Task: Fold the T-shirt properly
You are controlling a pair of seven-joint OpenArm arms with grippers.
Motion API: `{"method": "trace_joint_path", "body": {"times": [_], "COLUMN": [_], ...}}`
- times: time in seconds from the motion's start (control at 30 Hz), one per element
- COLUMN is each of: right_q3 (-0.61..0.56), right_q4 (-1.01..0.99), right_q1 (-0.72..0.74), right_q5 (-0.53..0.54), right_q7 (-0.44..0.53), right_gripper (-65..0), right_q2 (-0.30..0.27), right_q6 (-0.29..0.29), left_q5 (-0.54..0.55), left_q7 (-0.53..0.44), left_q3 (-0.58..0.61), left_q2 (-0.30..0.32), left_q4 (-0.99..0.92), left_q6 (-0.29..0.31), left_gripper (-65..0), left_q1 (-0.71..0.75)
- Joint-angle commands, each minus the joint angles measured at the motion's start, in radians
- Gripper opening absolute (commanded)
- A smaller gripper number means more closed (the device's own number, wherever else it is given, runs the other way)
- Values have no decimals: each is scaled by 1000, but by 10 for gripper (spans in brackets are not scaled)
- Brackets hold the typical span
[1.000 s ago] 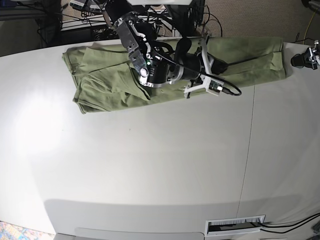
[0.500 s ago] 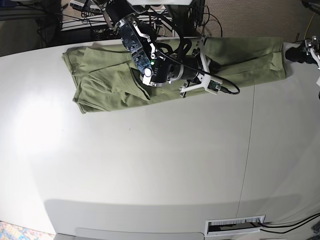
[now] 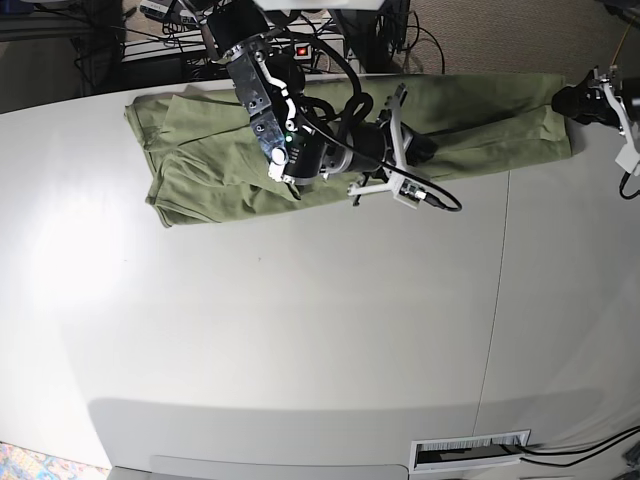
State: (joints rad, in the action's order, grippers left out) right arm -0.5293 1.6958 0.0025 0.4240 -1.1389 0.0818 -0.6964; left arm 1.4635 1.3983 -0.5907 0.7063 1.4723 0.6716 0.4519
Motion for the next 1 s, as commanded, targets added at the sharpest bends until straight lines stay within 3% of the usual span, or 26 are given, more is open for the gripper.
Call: {"method": "trace_joint_path", "body": {"times": [0.0, 0.3, 0.63, 0.97], "right_q3": [1, 1, 1, 1], "right_q4": [15, 15, 19, 19], "right_q1": [14, 14, 14, 14], "right_q5": [33, 37, 40, 79], "right_q7": [13, -35, -39, -39], "right_gripper": [-597, -597, -597, -597], "right_q2": [12, 12, 12, 12], "right_q6": [-2, -2, -2, -2], "left_q5": [20, 20, -173, -198], "left_q7": [-2, -62, -166, -222], "left_q3": [-12, -12, -12, -12], "left_q2": [15, -10, -3, -6], "left_q4": [4, -47, -47, -51], "left_q6": [7, 27, 27, 27], "left_gripper": [-345, -345, -345, -345], "left_q1": [-7, -23, -22, -19]}}
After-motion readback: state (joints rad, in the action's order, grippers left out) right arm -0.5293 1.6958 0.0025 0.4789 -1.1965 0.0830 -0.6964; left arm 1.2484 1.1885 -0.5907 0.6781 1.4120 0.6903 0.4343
